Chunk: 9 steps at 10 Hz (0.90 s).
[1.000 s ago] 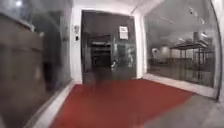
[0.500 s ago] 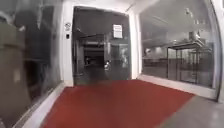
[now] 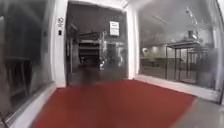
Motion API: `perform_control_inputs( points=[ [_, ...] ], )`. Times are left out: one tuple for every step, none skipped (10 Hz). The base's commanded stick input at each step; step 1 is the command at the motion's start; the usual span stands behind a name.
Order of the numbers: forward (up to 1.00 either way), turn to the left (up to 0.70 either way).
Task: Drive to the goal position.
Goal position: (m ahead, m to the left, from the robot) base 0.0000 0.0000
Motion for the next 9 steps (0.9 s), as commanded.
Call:
perform_control_inputs(
  points=[
    [0.45, 0.00],
    [0.45, 0.00],
    [0.45, 0.00],
    [0.45, 0.00],
    [0.45, 0.00],
    [0.45, 0.00],
    [0.45, 0.00],
    [0.45, 0.00],
    [0.45, 0.00]
  ],
)
